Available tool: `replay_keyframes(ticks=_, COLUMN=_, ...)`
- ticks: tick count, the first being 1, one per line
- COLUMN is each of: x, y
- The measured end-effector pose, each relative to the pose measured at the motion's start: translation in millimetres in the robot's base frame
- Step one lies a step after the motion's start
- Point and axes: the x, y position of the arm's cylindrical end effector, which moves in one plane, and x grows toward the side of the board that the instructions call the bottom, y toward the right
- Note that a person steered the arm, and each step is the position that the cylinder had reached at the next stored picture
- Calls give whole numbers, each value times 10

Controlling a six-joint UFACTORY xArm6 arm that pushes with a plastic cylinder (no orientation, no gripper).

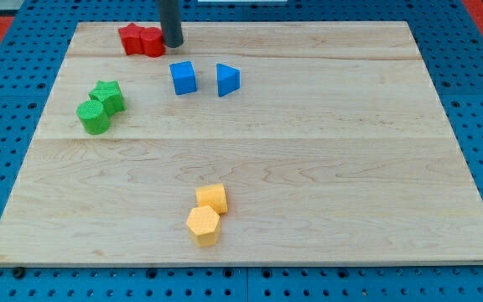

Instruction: Place the blue cube towards top center

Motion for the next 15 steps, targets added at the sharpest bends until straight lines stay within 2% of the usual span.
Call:
replay_keyframes(ticks=2, x=84, y=50)
replay_keyframes(ticks=4, x=721, y=-83)
replay_keyframes(ticks=6, x=889, y=-68)
replay_keyframes(ticks=8, x=951, y=703)
replay_keyframes(ticks=9, x=1393, y=391)
replay_keyframes(ticks=10, x=1502, y=795)
replay_keyframes(ticks=11, x=1136, y=1645)
replay_keyframes(ticks=12, x=680, y=1817)
replay_keyframes(ticks=13, x=507, y=1729)
replay_keyframes(ticks=14, x=950, y=1950)
replay_keyframes(ticks=15, x=1325, y=1514)
